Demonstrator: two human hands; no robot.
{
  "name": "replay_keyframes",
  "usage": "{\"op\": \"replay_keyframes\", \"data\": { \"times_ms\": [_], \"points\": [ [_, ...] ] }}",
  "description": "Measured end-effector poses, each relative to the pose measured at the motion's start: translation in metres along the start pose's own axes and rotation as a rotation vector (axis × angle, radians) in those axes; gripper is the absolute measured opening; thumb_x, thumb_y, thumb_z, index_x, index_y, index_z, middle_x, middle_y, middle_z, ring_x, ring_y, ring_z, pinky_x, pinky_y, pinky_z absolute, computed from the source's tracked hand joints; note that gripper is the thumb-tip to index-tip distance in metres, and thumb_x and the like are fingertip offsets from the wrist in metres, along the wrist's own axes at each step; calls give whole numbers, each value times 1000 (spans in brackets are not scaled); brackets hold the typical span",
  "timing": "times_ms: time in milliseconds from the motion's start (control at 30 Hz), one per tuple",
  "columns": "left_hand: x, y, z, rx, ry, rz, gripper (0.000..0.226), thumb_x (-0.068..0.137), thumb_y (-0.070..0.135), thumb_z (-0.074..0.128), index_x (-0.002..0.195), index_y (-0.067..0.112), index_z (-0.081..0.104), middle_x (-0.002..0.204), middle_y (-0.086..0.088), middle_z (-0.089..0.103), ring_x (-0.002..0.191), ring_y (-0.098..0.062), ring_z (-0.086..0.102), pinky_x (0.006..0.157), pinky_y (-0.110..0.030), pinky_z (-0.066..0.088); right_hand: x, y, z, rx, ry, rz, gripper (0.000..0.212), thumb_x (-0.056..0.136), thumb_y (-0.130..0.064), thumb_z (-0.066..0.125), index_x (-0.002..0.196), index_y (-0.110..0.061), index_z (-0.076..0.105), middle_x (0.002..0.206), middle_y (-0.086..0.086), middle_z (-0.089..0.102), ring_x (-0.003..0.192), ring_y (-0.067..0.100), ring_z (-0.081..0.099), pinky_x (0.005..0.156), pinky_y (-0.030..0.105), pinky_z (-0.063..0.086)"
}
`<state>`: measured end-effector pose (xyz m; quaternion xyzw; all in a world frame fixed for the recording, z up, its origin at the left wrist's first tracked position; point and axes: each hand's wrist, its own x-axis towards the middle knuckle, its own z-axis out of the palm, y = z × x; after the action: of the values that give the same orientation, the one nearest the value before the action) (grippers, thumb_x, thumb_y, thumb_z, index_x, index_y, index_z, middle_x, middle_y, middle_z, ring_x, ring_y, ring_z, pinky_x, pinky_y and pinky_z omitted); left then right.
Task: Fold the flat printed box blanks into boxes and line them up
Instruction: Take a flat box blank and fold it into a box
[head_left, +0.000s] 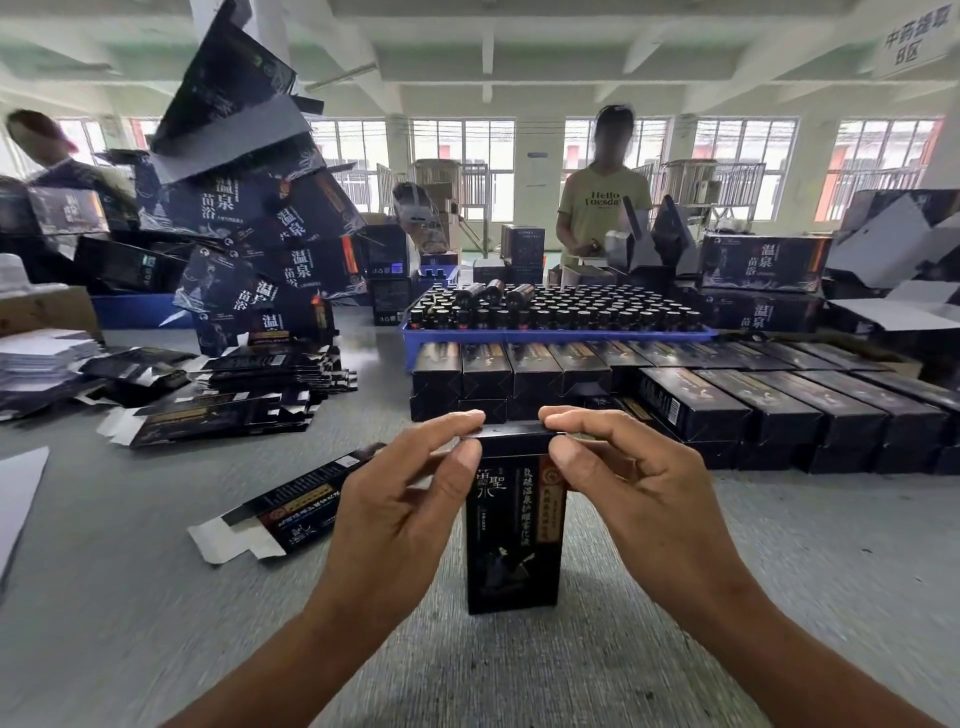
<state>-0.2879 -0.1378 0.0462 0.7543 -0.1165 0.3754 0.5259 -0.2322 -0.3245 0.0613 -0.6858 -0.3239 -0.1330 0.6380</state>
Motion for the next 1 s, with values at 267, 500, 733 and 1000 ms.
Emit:
{"op": "replay_keyframes", "data": {
  "times_ms": [267, 500, 733, 1000],
  "points": [
    [2, 0, -2, 56, 0, 59, 24, 98, 28, 59, 116, 21, 72, 117, 12, 70, 116, -14, 65, 85, -38, 60, 1, 3, -3, -67, -25, -62, 18, 94, -13, 67, 102, -26, 76, 115, -19, 71, 111, 6, 67, 89, 32, 59],
    [6, -1, -6, 133, -46, 231, 25, 94, 30, 59, 109, 17, 74, 122, 5, 68, 111, -12, 67, 79, -23, 58, 4, 7, -3, -174, -2, -193, 21, 89, -31, 65, 99, -16, 76, 117, -14, 70, 112, 7, 67, 85, 27, 58],
    [7, -13, -10, 228, -99, 274, 32, 92, 35, 63, 118, 16, 71, 129, 2, 64, 109, -10, 67, 75, -27, 60, 5, 14, -3, -266, 18, -264, 19, 95, -35, 66, 102, -19, 75, 119, -17, 68, 110, 5, 66, 84, 19, 55],
    [9, -34, -14, 132, -121, -131, 54, 78, 57, 63, 128, 58, 42, 101, 17, 71, 88, -9, 73, 65, -26, 60, -7, 33, 9, -564, -248, 53, 88, 80, -68, 63, 146, -62, 6, 142, -28, 37, 116, -8, 50, 100, 32, 47]
  ]
}}
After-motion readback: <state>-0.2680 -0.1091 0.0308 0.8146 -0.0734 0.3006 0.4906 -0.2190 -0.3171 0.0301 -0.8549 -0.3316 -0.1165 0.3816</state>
